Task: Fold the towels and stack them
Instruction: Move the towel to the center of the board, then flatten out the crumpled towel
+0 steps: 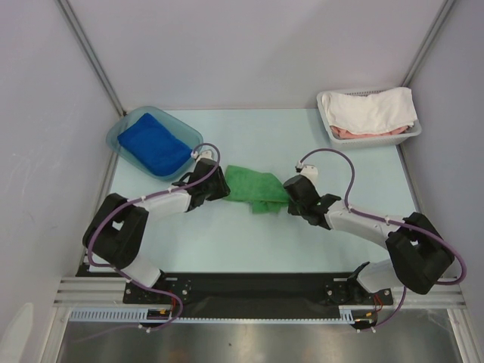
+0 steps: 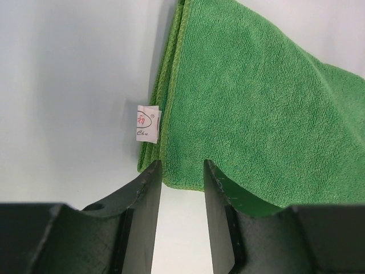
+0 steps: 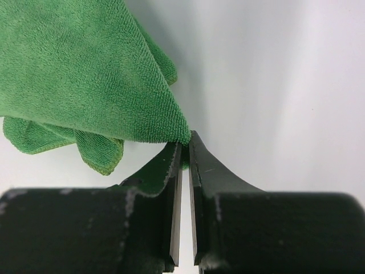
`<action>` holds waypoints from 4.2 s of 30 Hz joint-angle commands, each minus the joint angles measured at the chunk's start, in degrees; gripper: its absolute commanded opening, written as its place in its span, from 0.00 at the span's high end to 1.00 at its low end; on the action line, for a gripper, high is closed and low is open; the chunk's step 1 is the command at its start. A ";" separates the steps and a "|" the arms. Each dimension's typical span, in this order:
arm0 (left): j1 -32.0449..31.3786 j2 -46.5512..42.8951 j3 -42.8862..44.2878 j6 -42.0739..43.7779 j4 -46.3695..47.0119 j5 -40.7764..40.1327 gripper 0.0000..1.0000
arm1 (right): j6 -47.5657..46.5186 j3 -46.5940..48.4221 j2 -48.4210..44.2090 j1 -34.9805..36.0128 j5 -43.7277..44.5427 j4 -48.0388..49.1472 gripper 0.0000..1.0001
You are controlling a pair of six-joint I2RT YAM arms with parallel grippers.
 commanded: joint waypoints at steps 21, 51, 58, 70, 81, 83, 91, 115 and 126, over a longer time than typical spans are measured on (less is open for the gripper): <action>-0.94 2.69 3.62 -0.44 -0.17 -1.54 0.65 | -0.31 -0.75 -1.59 -0.91 -0.28 2.10 0.90; -0.94 -11.27 10.55 3.86 -8.24 -6.19 1.00 | -4.09 4.86 -5.54 -4.34 -1.61 -0.36 1.00; -1.81 -19.36 18.28 7.82 -14.48 -7.95 1.00 | -12.34 18.83 -9.92 -3.99 2.18 -6.77 1.00; -14.38 -30.71 30.76 18.37 -23.28 -17.26 1.00 | -31.95 35.44 -19.34 4.88 8.85 -9.41 1.00; -27.03 -35.63 40.61 26.18 -23.37 -21.31 1.00 | -37.93 42.48 -25.49 13.58 10.35 -7.92 1.00; -28.35 -35.55 43.33 26.89 -23.37 -21.31 1.00 | -38.37 43.97 -25.85 14.11 9.74 -7.57 1.00; -33.80 -32.82 53.00 30.94 -21.97 -21.40 1.00 | -39.60 53.99 -25.41 14.91 5.44 -6.60 1.00; 4.04 -7.62 47.04 14.96 -9.69 5.12 1.00 | -25.46 49.77 6.03 -23.21 -36.64 6.73 1.00; 15.76 22.62 64.24 10.11 -4.29 14.10 1.00 | -19.65 73.77 38.48 -30.88 -41.51 5.27 1.00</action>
